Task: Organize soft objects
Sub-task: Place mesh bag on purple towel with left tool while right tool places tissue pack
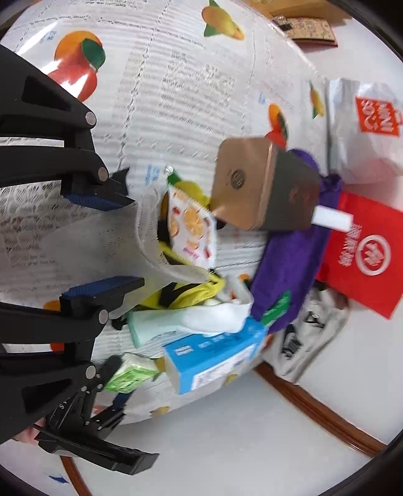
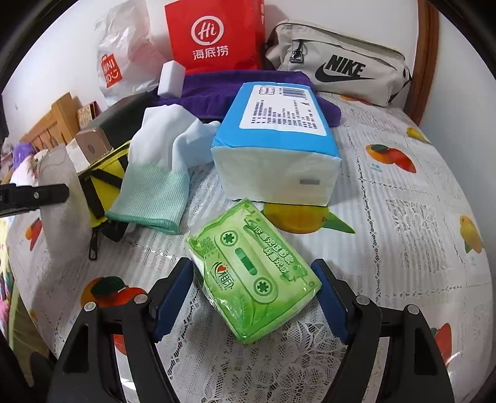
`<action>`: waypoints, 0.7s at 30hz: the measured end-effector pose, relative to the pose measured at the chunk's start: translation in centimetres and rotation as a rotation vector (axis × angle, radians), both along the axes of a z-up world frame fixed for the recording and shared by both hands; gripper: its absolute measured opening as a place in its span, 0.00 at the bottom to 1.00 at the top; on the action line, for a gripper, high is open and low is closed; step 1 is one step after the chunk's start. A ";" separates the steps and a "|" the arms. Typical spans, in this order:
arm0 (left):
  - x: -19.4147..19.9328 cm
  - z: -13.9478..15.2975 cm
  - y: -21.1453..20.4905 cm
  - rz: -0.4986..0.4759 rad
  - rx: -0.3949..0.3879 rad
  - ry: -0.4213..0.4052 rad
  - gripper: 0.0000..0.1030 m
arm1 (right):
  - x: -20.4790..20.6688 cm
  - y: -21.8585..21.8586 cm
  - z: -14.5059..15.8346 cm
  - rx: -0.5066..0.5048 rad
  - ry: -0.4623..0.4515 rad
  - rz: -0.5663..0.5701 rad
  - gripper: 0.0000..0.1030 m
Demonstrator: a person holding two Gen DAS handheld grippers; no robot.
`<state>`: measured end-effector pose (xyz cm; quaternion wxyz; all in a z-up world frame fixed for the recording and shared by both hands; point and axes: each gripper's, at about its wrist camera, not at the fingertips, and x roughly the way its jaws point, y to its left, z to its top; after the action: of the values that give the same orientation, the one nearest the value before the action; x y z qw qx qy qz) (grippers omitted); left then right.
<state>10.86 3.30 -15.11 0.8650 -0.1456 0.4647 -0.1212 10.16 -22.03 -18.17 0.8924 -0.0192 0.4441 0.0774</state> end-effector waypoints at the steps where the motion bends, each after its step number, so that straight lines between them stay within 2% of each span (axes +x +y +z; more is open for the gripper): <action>1: -0.1 -0.1 0.2 -0.003 0.003 -0.001 0.27 | 0.0 0.0 0.0 -0.002 -0.001 0.000 0.75; 2: -0.2 -0.1 0.4 -0.011 -0.004 0.003 0.18 | 0.0 0.1 -0.1 -0.007 -0.002 0.000 0.75; 5: -0.6 0.1 1.2 -0.003 -0.025 -0.011 0.10 | -0.1 0.3 -0.1 -0.023 -0.001 0.002 0.75; 13: -0.5 -1.1 4.0 0.074 0.077 -0.002 0.05 | -0.2 0.5 -0.1 -0.042 -0.026 -0.004 0.70; 18: -0.3 -1.3 5.3 0.128 0.108 -0.004 0.05 | -0.4 0.4 0.5 -0.038 -0.023 -0.003 0.70; 21: -0.1 -0.8 6.3 0.135 0.050 0.001 0.05 | -0.7 0.3 1.6 -0.044 -0.033 -0.007 0.70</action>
<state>10.74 9.58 -15.95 0.8743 -0.1550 0.4572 -0.0509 9.46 -21.73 -16.53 0.8993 -0.0383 0.4309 0.0642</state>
